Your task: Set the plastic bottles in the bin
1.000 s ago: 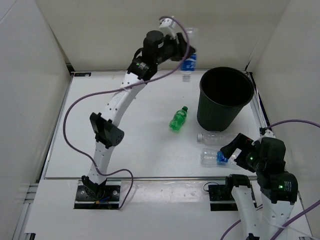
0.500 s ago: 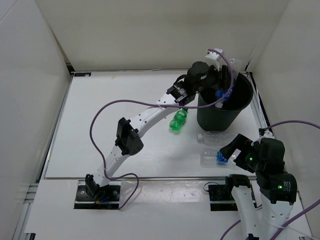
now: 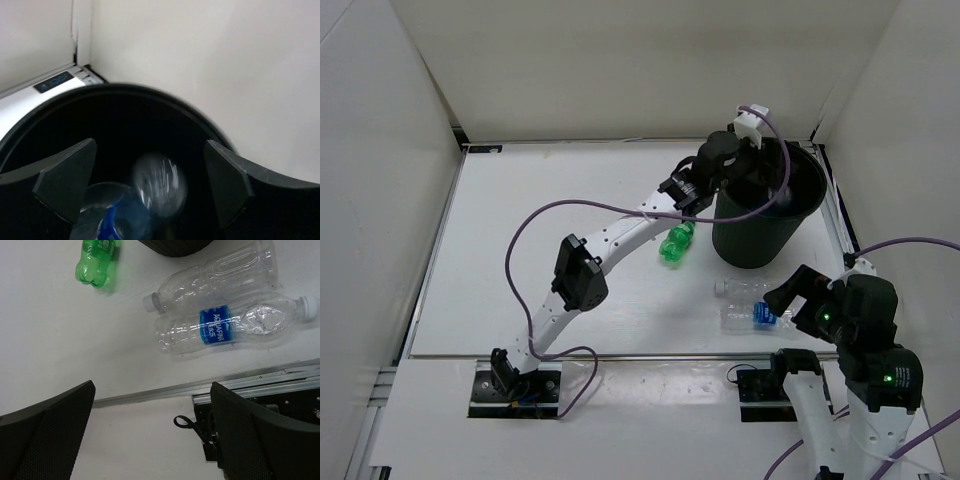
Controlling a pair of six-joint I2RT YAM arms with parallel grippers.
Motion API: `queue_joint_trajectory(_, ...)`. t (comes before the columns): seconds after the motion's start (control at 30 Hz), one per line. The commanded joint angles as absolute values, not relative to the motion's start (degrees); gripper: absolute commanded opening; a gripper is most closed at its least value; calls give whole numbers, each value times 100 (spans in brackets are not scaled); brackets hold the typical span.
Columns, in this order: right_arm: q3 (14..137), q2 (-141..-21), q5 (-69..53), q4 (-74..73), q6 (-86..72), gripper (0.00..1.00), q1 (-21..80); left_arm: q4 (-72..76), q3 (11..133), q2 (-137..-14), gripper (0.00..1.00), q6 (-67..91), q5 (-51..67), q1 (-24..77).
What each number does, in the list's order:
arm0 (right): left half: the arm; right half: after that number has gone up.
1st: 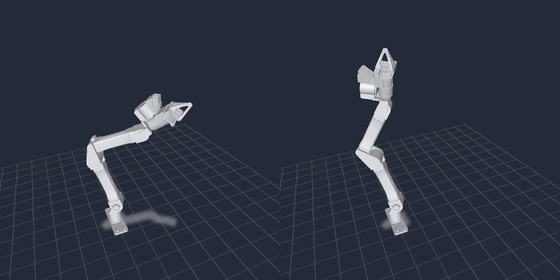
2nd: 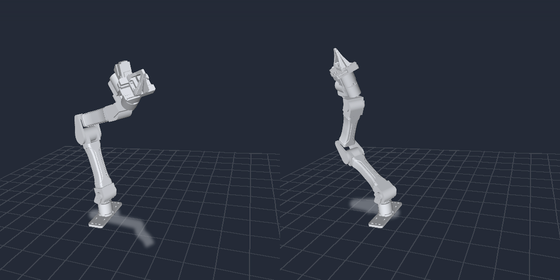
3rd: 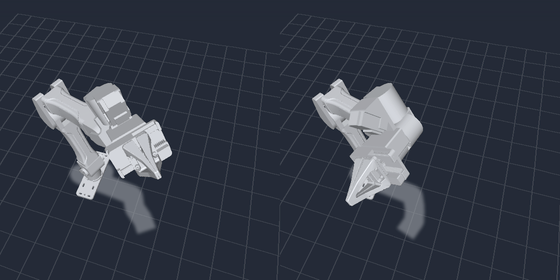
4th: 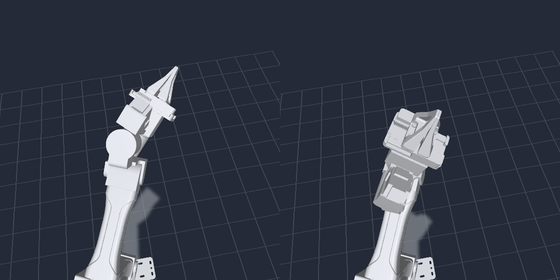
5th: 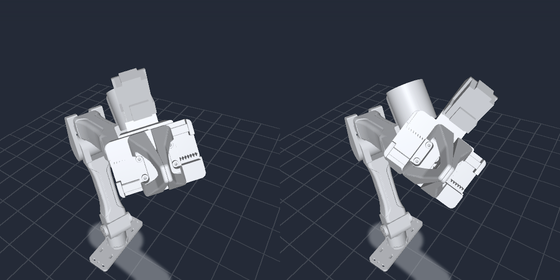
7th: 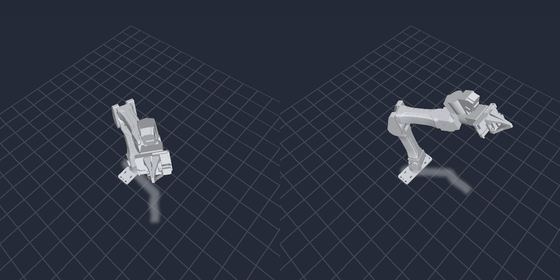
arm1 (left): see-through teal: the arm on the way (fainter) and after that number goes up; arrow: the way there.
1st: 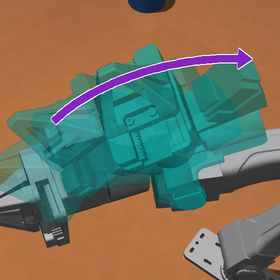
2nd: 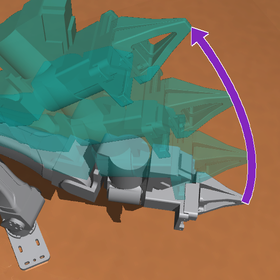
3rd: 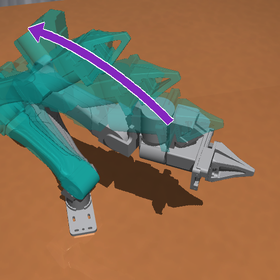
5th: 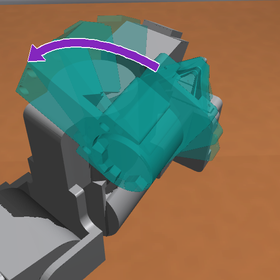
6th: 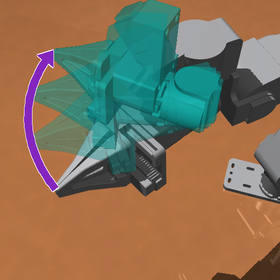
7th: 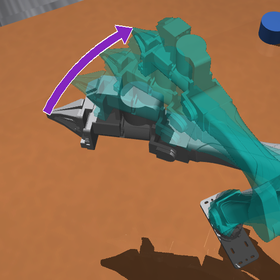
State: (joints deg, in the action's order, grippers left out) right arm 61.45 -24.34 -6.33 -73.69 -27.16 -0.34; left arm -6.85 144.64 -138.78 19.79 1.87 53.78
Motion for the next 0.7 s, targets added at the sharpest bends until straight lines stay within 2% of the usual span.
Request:
queue_joint_trajectory(0.0,6267,-2540,-502,-7313,-2654,99,0,-554,14134,-13000,100,1251,141,5581)
queue_joint_trajectory(0.1,6214,-2540,-449,-7260,-2707,99,0,-554,13440,-12263,100,283,517,5634)
queue_joint_trajectory(0.2,6161,-2487,-448,-7207,-2760,99,0,-694,12501,-11244,100,805,-313,5328)
queue_joint_trajectory(0.23,6161,-2487,-448,-7207,-2760,99,0,-694,11741,-10928,100,1026,-891,5204)
queue_joint_trajectory(0.33,6021,-2426,-396,-7155,-2812,99,0,-694,10560,-9723,100,1537,-941,4486)
queue_joint_trajectory(0.43,5872,-2321,-396,-7154,-2812,99,0,-694,9135,-8984,100,2143,312,3325)
queue_joint_trajectory(0.47,5793,-2320,-396,-7154,-2812,99,0,-694,8592,-8904,100,2284,1308,3035)
queue_joint_trajectory(0.57,5739,-2268,-343,-7154,-2865,99,0,-694,8271,-9210,100,2224,3025,2444)
queue_joint_trajectory(0.67,5687,-2268,-404,-7102,-2865,99,0,-694,8323,-9895,100,1969,3559,2443)
